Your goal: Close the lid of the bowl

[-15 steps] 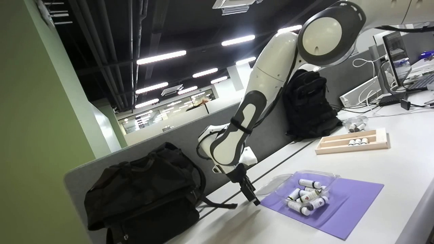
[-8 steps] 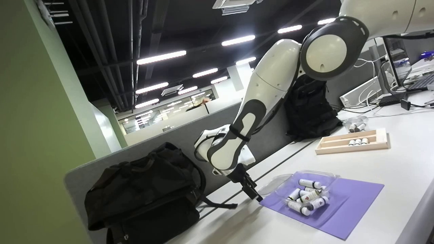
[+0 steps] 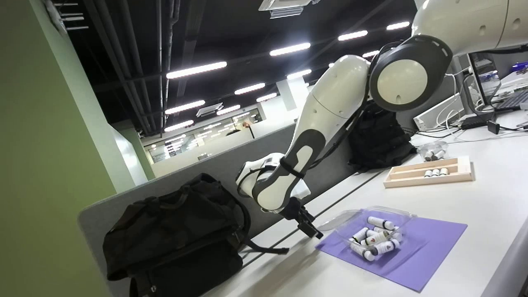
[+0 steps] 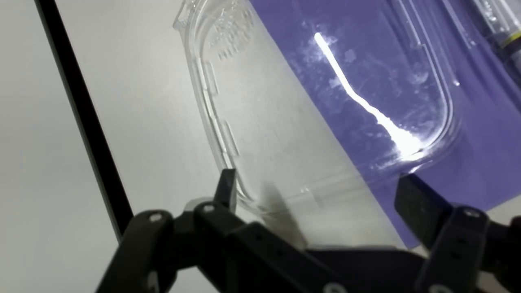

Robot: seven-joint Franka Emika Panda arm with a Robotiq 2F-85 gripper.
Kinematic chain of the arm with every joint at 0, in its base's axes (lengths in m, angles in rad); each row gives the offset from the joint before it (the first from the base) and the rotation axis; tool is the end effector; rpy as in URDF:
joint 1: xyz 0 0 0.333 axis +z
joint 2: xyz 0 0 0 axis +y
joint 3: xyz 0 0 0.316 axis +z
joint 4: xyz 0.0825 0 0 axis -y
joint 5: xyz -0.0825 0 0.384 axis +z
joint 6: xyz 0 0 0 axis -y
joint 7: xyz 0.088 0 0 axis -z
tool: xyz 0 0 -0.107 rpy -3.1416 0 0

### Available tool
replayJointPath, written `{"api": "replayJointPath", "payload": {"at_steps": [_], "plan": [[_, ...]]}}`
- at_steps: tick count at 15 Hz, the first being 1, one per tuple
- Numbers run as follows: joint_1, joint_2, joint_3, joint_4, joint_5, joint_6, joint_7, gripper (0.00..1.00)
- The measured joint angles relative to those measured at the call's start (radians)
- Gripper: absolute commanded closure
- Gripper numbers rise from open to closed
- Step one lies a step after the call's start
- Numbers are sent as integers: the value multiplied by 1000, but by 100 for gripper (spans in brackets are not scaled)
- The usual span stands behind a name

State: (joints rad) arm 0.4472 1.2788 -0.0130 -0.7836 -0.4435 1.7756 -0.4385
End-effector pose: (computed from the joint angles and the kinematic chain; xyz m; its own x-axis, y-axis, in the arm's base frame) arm 0.7054 0.2908 0.1168 0.5030 0.7450 -0.4381 0.8637 -0.4510 0.2247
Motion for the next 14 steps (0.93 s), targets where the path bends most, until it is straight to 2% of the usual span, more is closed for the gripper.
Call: {"api": "replayJointPath", "payload": {"at_steps": [4, 9, 14], "plan": [[5, 29, -26, 52, -14, -59, -2, 0], [11, 58, -62, 99, -39, -201, -5, 0], [6, 103, -73, 157, -42, -236, 2, 0]]}}
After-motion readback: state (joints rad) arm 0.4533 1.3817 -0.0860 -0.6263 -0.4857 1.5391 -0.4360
